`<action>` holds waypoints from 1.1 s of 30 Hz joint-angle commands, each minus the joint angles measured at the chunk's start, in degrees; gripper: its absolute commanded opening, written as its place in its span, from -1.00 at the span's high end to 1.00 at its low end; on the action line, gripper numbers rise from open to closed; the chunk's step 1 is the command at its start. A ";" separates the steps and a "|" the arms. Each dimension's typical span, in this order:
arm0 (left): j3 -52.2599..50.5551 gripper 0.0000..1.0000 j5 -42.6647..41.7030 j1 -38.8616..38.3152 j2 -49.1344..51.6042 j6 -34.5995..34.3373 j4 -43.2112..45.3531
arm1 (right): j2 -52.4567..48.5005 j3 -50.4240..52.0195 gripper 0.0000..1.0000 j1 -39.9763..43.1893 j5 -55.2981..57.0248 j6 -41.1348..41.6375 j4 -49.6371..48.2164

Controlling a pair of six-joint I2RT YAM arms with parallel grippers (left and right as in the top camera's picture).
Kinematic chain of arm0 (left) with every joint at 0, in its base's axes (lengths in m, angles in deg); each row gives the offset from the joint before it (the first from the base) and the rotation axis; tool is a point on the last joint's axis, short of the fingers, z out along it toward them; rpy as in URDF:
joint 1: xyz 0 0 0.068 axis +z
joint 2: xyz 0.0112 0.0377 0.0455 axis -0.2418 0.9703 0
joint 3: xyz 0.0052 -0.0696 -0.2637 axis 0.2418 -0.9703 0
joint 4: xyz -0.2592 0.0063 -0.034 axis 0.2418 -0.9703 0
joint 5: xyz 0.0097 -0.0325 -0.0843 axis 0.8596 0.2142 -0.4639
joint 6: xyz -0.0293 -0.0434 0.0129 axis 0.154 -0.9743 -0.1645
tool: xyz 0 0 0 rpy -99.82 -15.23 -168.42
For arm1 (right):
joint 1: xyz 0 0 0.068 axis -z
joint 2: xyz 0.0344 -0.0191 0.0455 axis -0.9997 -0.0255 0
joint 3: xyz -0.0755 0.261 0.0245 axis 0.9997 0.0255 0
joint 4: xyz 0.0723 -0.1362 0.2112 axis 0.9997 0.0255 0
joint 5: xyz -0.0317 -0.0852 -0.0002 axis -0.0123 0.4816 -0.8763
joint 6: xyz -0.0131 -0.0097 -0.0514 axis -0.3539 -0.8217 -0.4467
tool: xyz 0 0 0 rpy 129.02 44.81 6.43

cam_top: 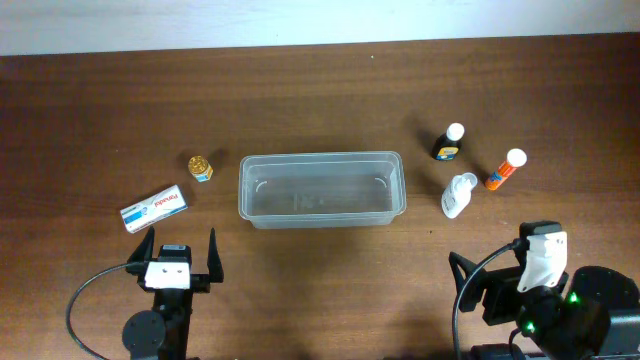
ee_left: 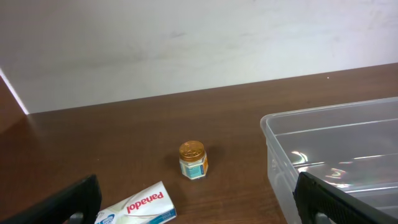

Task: Pack container
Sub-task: 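Move the right gripper over the white squeeze bottle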

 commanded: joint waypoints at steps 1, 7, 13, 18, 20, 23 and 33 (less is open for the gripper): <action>-0.24 -0.99 0.02 -0.07 -0.50 0.74 -0.24 | -0.04 -0.96 -0.97 0.31 0.20 2.05 0.07; -0.24 -0.99 0.02 -0.07 -0.50 0.74 -0.24 | -3.48 -1.36 -0.97 0.31 2.29 5.31 0.63; -0.24 -0.99 0.02 -0.07 -0.50 0.74 -0.24 | -14.21 -6.78 -0.97 0.31 2.32 5.88 3.23; -0.24 -0.99 0.02 -0.07 -0.50 0.74 -0.24 | -23.37 -17.44 -0.97 0.31 2.97 5.90 7.08; -0.24 -0.99 0.02 -0.07 -0.50 0.74 -0.24 | -26.75 -22.25 -0.97 0.31 5.60 6.67 9.68; -0.24 -0.99 0.02 -0.07 -0.50 0.74 -0.26 | -32.35 -29.64 -0.97 0.31 12.37 8.76 15.43; -0.24 -0.99 0.02 -0.07 -0.50 0.74 -0.24 | -48.78 -41.35 -0.97 0.37 19.08 9.66 25.57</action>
